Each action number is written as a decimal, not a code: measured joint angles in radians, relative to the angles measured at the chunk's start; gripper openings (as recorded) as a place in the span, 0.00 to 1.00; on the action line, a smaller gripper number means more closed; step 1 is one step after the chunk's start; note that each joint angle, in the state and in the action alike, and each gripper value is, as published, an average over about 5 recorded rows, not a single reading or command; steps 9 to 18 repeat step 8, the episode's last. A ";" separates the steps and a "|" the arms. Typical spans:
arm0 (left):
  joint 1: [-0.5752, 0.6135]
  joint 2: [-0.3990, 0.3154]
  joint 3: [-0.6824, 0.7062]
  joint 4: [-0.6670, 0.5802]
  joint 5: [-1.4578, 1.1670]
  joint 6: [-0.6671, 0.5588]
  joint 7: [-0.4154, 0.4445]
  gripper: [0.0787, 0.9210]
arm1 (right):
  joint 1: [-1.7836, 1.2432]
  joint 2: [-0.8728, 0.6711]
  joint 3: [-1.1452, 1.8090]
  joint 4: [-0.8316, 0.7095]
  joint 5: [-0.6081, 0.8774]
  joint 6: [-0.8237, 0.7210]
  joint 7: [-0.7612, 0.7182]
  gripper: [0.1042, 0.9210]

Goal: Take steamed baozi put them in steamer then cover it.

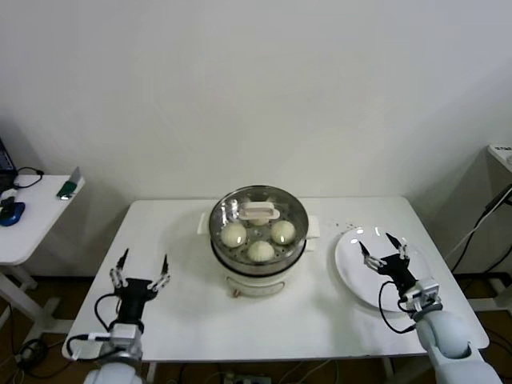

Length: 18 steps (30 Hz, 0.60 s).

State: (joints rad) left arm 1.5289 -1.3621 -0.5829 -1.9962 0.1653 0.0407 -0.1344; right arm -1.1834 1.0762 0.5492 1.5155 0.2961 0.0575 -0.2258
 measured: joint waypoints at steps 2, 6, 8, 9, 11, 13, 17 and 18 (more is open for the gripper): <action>0.011 -0.004 -0.011 0.014 -0.033 -0.027 -0.005 0.88 | -0.010 0.003 0.006 0.010 0.000 0.004 0.000 0.88; 0.026 -0.011 -0.028 0.032 -0.080 -0.065 -0.012 0.88 | -0.028 0.010 0.016 0.027 -0.002 0.011 -0.001 0.88; 0.029 -0.011 -0.033 0.036 -0.089 -0.073 -0.013 0.88 | -0.031 0.011 0.018 0.030 -0.003 0.012 -0.001 0.88; 0.029 -0.011 -0.033 0.036 -0.089 -0.073 -0.013 0.88 | -0.031 0.011 0.018 0.030 -0.003 0.012 -0.001 0.88; 0.029 -0.011 -0.033 0.036 -0.089 -0.073 -0.013 0.88 | -0.031 0.011 0.018 0.030 -0.003 0.012 -0.001 0.88; 0.029 -0.011 -0.033 0.036 -0.089 -0.073 -0.013 0.88 | -0.031 0.011 0.018 0.030 -0.003 0.012 -0.001 0.88; 0.029 -0.011 -0.033 0.036 -0.089 -0.073 -0.013 0.88 | -0.031 0.011 0.018 0.030 -0.003 0.012 -0.001 0.88; 0.029 -0.011 -0.033 0.036 -0.089 -0.073 -0.013 0.88 | -0.031 0.011 0.018 0.030 -0.003 0.012 -0.001 0.88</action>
